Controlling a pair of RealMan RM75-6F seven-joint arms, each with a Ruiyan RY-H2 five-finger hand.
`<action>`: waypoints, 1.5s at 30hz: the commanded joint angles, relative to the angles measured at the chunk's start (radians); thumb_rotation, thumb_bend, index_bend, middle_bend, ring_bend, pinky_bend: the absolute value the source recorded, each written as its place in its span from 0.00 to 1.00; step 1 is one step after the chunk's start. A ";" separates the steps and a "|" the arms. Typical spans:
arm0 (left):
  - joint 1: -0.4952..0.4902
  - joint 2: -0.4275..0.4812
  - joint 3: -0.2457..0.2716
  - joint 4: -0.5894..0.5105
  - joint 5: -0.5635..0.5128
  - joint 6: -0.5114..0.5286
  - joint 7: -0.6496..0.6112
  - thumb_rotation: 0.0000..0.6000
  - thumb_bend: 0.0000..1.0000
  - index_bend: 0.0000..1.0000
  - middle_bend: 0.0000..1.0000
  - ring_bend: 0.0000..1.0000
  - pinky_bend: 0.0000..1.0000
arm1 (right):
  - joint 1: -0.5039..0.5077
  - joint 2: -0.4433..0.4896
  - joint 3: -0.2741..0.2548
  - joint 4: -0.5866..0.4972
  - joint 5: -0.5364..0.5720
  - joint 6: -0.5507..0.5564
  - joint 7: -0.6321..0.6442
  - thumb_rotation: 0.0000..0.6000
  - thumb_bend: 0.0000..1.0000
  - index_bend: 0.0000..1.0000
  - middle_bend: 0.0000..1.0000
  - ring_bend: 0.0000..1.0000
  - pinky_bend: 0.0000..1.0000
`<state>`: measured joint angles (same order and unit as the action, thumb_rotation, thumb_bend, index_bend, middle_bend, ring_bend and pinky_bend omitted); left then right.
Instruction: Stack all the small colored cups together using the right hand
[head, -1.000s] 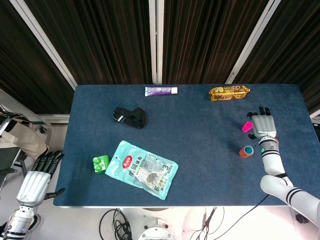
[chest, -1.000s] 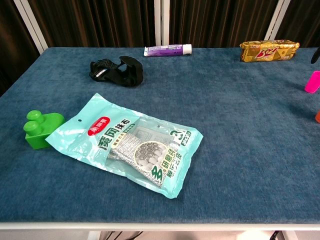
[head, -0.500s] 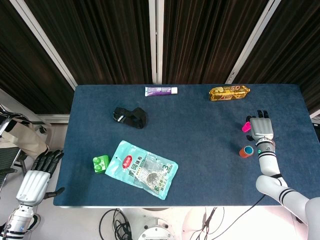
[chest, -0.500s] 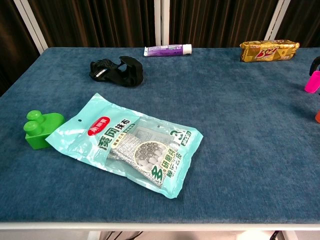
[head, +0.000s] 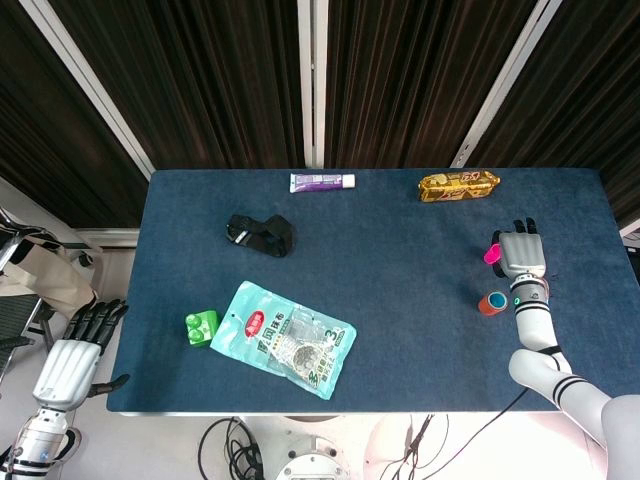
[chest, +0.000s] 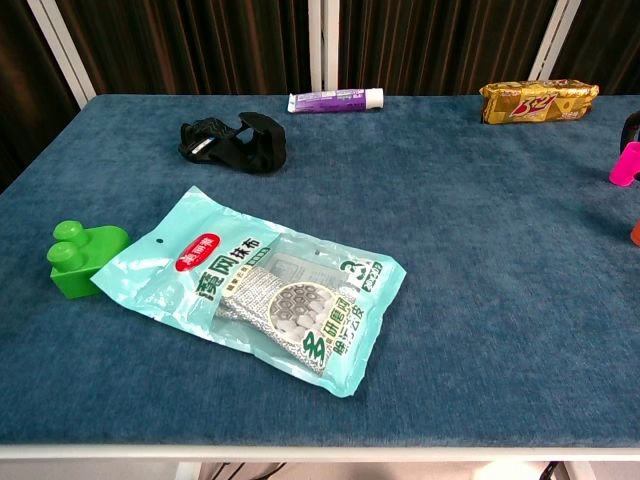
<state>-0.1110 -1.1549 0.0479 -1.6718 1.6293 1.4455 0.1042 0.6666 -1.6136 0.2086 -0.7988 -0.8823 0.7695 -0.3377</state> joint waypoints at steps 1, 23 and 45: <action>0.000 0.000 0.000 0.001 -0.001 -0.001 0.000 1.00 0.06 0.04 0.00 0.00 0.00 | 0.001 -0.009 0.004 0.013 -0.006 0.000 0.000 1.00 0.27 0.43 0.43 0.12 0.00; 0.007 -0.004 0.004 0.018 -0.008 0.004 -0.021 1.00 0.06 0.04 0.00 0.00 0.00 | -0.011 -0.028 0.039 0.041 -0.063 0.032 0.043 1.00 0.32 0.55 0.50 0.17 0.00; 0.005 -0.021 0.015 -0.019 0.023 0.007 0.034 1.00 0.06 0.04 0.00 0.00 0.00 | -0.190 0.471 -0.023 -0.734 -0.253 0.250 0.087 1.00 0.32 0.56 0.51 0.17 0.00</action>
<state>-0.1059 -1.1753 0.0625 -1.6906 1.6522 1.4522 0.1383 0.5087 -1.2021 0.2113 -1.4642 -1.1025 0.9896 -0.2409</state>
